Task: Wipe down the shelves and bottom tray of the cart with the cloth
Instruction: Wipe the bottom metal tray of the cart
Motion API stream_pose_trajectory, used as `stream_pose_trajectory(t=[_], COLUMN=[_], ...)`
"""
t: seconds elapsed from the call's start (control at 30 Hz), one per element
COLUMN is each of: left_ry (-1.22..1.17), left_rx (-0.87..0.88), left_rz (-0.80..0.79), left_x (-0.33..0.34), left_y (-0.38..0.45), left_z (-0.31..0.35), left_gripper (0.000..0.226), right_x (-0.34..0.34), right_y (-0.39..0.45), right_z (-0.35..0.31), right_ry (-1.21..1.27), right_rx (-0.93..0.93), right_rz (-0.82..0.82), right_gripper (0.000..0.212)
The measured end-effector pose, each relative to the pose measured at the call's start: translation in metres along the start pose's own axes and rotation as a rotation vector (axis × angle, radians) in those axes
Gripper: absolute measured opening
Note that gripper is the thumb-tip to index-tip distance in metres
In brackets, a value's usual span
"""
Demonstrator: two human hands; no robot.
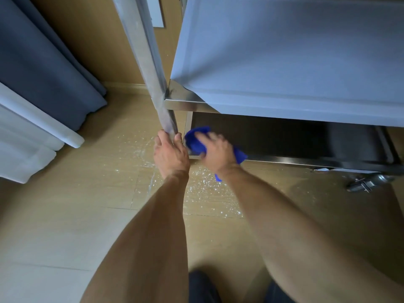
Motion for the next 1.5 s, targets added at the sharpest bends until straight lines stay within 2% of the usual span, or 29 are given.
stream_pose_trajectory(t=[0.07, 0.17, 0.23, 0.33, 0.43, 0.5, 0.57, 0.67, 0.77, 0.83, 0.87, 0.93, 0.97, 1.03, 1.1, 1.23, 1.33, 1.4, 1.43, 1.5], left_ry=[0.013, 0.043, 0.076, 0.086, 0.049, 0.047, 0.048, 0.024, 0.001, 0.001, 0.009, 0.007, 0.0, 0.0, -0.003, 0.018, 0.17, 0.17, 0.093, -0.084], left_rx=[-0.059, -0.139, -0.173, -0.238, -0.291, -0.291, -0.265, -0.231, -0.221, -0.214, -0.206, -0.191, -0.188, -0.198, -0.208, -0.227, -0.161, -0.102, -0.077, -0.085], left_rz=[-0.071, -0.16, -0.194, -0.199, -0.169, -0.148, -0.129, -0.077, -0.016, 0.004, 0.008, 0.015, 0.02, 0.039, 0.05, 0.05, 0.11, 0.109, -0.003, -0.398], left_x=[-0.002, -0.009, -0.013, -0.018, -0.019, -0.02, -0.018, -0.015, -0.013, -0.012, -0.011, -0.01, -0.009, -0.009, -0.009, -0.008, -0.009, -0.005, 0.011, 0.057], left_y=[0.002, 0.003, 0.0, -0.008, -0.015, -0.016, -0.014, -0.014, -0.015, -0.016, -0.017, -0.017, -0.018, -0.018, -0.018, -0.02, -0.027, -0.044, -0.055, -0.087], left_z=[0.004, 0.01, 0.016, 0.023, 0.027, 0.027, 0.026, 0.024, 0.021, 0.018, 0.017, 0.016, 0.016, 0.015, 0.013, 0.016, 0.026, 0.039, 0.045, 0.06], left_gripper=[0.03, 0.028, 0.028, 0.024, 0.024, 0.026, 0.025, 0.02, 0.021, 0.022, 0.023, 0.022, 0.022, 0.023, 0.024, 0.027, 0.03, 0.033, 0.036, 0.051], right_x=[-0.004, -0.014, -0.009, 0.009, 0.012, 0.01, 0.007, 0.008, -0.003, -0.013, -0.021, -0.038, -0.042, -0.033, -0.024, -0.027, -0.014, -0.006, -0.005, -0.004], right_y=[-0.03, -0.054, -0.064, -0.092, -0.106, -0.101, -0.092, -0.076, -0.053, -0.042, -0.04, -0.037, -0.036, -0.035, -0.037, -0.045, -0.054, -0.06, -0.063, -0.071], right_z=[-0.034, -0.029, -0.011, 0.023, 0.053, 0.081, 0.111, 0.145, 0.164, 0.176, 0.181, 0.178, 0.173, 0.164, 0.16, 0.18, 0.199, 0.193, 0.186, 0.168], right_ry=[0.069, 0.33, 0.576, 1.102, 1.653, 1.806, 1.765, 1.532, 1.266, 0.929, 0.685, 0.297, 0.181, 0.069, 0.12, 0.483, 0.933, 1.301, 1.415, 1.478], right_rx=[0.0, 0.043, 0.088, 0.396, 0.673, 0.749, 0.806, 0.86, 0.823, 0.822, 0.83, 0.751, 0.686, 0.568, 0.537, 0.855, 1.072, 1.118, 1.104, 1.031], right_rz=[0.013, -0.04, -0.252, -0.524, -0.506, -0.412, -0.328, -0.237, -0.111, -0.048, -0.004, 0.077, 0.083, -0.006, -0.049, 0.067, 0.118, 0.128, 0.109, -0.024], right_gripper=[0.066, 0.063, 0.063, 0.049, 0.028, 0.022, 0.018, 0.022, 0.02, 0.042, 0.046, 0.04, 0.043, 0.061, 0.066, 0.036, 0.029, 0.016, 0.017, 0.031])
Point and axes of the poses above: each hand's wrist, its own y-axis towards the middle knuckle, its own x-axis out of the palm, z = x × y, the point moved 8 cm from there along y, towards the middle knuckle, and after that the axes turned 15 degrees about -y, right-handed, at the moved point
